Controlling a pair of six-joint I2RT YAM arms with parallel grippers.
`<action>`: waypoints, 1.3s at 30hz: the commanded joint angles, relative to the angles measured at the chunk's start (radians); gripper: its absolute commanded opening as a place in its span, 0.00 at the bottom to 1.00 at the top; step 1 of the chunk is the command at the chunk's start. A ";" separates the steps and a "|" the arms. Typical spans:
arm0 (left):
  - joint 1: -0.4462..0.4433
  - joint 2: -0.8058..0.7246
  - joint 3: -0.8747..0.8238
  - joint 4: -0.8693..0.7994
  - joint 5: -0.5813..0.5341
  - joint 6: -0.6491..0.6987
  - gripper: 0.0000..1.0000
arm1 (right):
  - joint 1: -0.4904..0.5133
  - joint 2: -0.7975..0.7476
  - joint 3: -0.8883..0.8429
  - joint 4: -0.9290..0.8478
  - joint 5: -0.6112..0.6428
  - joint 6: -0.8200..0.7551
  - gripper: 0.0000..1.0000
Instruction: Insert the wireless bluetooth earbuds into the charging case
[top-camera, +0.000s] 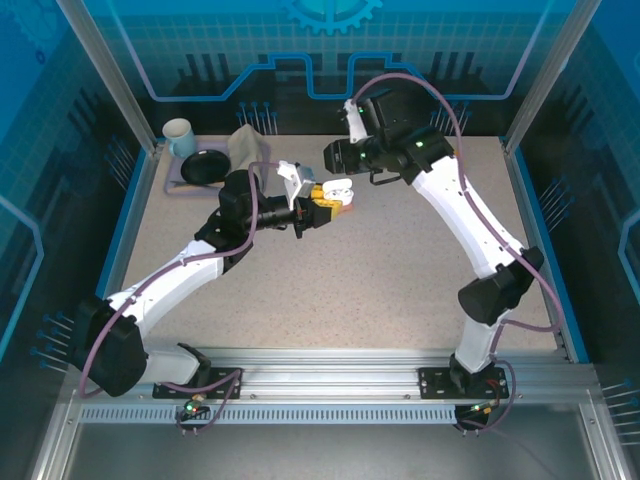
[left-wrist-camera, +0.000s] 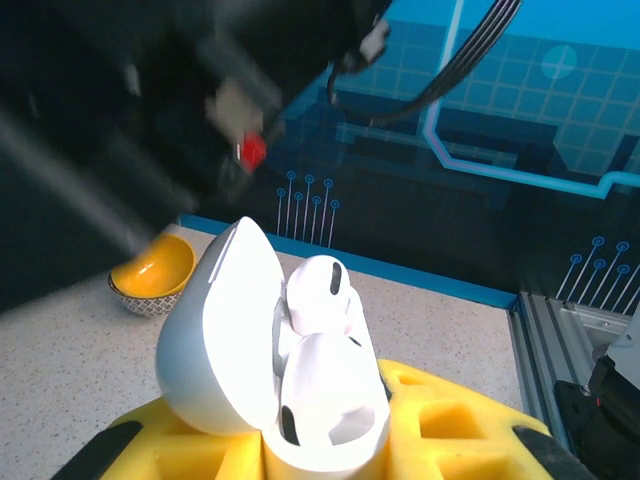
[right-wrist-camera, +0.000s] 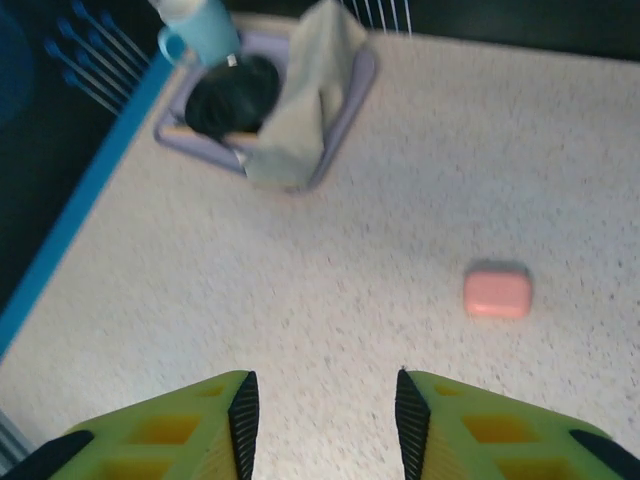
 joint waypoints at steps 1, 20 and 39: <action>-0.005 0.015 -0.006 0.047 -0.025 0.000 0.00 | 0.028 -0.050 0.008 -0.114 -0.025 -0.039 0.39; -0.001 0.109 -0.001 0.040 -0.016 -0.084 0.00 | -0.116 -0.469 -0.595 0.070 0.135 0.178 0.44; -0.005 0.749 0.465 -0.534 -0.005 -0.591 0.02 | -0.169 -0.534 -0.936 0.198 0.184 0.359 0.45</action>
